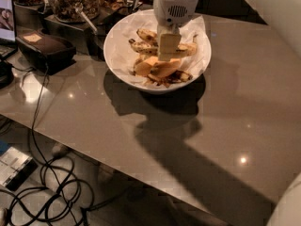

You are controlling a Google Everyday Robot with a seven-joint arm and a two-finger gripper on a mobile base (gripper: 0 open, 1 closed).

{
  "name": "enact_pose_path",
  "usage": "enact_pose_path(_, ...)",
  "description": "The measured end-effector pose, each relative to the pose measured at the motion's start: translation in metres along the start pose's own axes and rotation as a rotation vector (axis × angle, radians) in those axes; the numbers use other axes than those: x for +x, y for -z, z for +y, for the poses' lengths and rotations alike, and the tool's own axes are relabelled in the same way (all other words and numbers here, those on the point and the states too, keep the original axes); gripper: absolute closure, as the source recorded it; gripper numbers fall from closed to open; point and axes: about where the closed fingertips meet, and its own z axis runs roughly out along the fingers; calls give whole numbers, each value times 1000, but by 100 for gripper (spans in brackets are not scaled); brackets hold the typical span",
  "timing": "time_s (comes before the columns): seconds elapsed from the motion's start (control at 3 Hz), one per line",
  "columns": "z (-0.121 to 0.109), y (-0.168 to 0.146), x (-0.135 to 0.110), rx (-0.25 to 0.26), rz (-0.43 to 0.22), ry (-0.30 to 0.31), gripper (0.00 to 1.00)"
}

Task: Pick banana from white bowl

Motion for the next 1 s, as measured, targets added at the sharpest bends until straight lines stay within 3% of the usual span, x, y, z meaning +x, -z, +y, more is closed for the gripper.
enact_pose_path(0.33,0,0,-1,1,0,2,100)
enact_pose_path(0.67,6,12,-16,20,-11,30,100)
enact_pose_path(1.0,19,37,-48,61,-43,86,100)
